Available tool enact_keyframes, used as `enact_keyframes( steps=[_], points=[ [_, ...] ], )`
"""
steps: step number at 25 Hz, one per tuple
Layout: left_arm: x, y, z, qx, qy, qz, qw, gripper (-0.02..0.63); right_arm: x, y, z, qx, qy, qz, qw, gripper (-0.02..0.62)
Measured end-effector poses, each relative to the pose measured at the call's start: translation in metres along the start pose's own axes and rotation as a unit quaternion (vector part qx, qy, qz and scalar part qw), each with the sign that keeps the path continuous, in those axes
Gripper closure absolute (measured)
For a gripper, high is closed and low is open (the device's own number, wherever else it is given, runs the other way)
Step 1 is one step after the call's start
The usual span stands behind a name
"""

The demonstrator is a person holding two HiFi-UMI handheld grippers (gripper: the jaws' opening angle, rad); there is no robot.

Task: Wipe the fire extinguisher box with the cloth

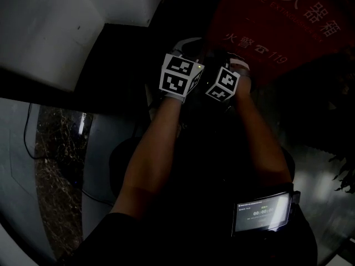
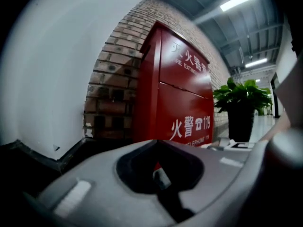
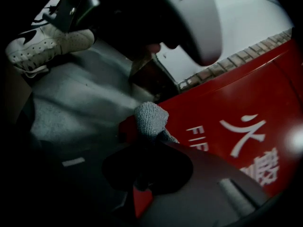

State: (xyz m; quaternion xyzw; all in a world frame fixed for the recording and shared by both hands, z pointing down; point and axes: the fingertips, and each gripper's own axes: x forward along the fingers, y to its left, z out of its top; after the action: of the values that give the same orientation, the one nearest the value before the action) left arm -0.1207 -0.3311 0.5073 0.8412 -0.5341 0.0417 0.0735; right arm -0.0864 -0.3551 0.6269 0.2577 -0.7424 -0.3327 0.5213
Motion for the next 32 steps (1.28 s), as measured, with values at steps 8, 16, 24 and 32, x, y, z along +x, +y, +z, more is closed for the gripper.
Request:
enact_keyframes(
  steps=[8,16,24,32],
  points=[
    [0.008,0.005,-0.014,-0.002,0.020,0.004,0.9998,0.604,0.039,0.051,-0.013,-0.033,0.013,0.035,0.999,0.568],
    [0.004,0.002,0.002,0.005,0.014,0.000,0.9999,0.604,0.020,0.051,-0.002,-0.019,-0.020,0.031,0.999,0.566],
    [-0.035,-0.021,0.094,0.029,-0.047,-0.018,0.9983,0.604,-0.081,-0.040,0.010,0.014,-0.062,-0.066,0.996,0.566],
    [-0.062,-0.061,0.174,0.041,-0.099,-0.042,0.9934,0.605,-0.212,-0.177,0.013,0.001,-0.075,-0.211,0.975,0.566]
  ],
)
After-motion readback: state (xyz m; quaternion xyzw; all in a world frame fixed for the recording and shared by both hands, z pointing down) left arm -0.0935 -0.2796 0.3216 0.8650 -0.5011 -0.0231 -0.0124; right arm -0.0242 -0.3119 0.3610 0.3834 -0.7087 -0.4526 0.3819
